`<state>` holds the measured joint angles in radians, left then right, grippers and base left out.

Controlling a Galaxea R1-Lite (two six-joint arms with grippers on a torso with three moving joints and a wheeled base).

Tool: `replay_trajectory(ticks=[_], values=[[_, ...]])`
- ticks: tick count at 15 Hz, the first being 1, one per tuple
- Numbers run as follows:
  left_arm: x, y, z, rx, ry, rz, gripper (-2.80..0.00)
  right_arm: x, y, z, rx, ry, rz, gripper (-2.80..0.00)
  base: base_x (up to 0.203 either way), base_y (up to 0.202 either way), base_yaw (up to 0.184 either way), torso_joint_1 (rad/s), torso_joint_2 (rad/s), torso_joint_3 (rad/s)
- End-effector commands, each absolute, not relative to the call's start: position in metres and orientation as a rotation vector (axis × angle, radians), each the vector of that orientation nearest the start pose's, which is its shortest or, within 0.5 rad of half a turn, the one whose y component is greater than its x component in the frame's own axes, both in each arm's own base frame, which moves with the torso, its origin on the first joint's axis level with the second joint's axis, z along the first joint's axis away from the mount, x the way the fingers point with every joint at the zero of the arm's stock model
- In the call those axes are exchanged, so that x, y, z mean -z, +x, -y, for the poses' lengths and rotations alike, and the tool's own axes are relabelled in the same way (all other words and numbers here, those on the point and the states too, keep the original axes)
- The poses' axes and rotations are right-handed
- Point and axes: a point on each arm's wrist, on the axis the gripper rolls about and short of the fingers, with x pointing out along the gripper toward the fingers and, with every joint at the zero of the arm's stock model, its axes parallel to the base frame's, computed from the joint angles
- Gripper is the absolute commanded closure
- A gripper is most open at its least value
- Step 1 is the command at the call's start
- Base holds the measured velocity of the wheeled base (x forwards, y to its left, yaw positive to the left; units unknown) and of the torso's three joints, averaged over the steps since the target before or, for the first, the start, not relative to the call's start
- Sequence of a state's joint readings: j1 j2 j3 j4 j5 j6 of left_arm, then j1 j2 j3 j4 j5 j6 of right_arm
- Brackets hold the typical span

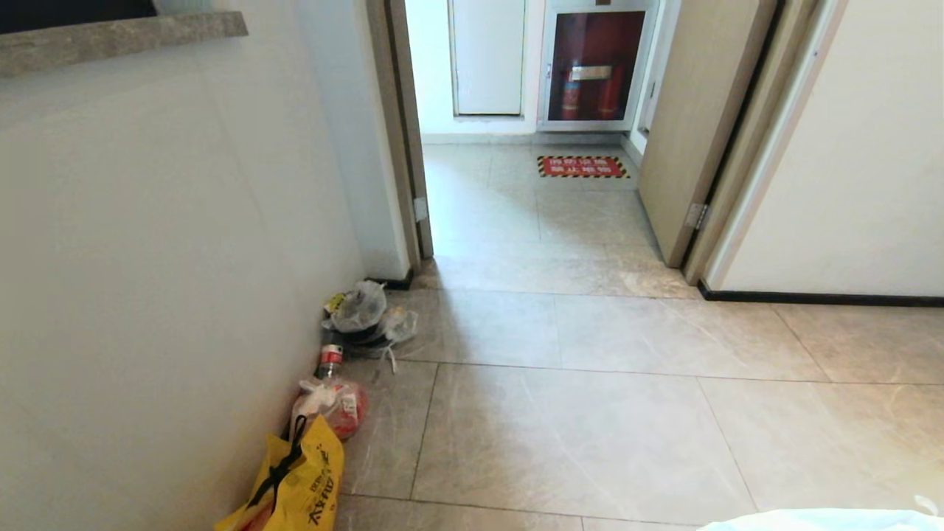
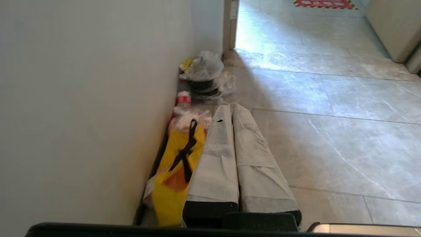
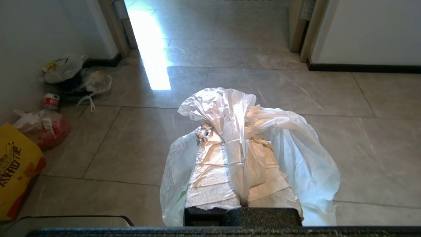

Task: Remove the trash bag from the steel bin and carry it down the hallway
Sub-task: Put the trash bag at the door

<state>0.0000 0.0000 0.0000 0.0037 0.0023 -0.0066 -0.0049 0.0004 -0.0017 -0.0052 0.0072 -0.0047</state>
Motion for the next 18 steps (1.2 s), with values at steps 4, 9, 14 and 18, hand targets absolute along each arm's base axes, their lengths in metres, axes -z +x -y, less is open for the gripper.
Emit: replay_trajectory(ticks=[4,9,14,18], values=[[-0.0750,-0.0228,-0.0001,-0.003,-0.006,-0.005,0.00,-0.0765,-0.0229,-0.0003,-0.002,-0.006,0.008,0.00,0.190,0.000,0.001,0.003,0.00,0.004],[-0.0750,-0.0227,-0.0001,-0.003,-0.006,-0.006,0.00,-0.0764,-0.0229,-0.0003,-0.002,-0.005,0.007,0.00,0.191,0.000,0.000,0.003,0.00,0.003],[-0.0750,-0.0228,-0.0001,-0.003,-0.006,-0.005,0.00,-0.0764,-0.0229,-0.0003,-0.002,-0.005,0.006,0.00,0.166,0.000,0.001,0.002,0.00,0.003],[-0.0750,-0.0228,-0.0001,-0.003,-0.006,-0.005,0.00,-0.0765,-0.0229,-0.0003,-0.002,-0.006,0.007,0.00,0.000,0.000,0.000,0.000,0.00,0.000]])
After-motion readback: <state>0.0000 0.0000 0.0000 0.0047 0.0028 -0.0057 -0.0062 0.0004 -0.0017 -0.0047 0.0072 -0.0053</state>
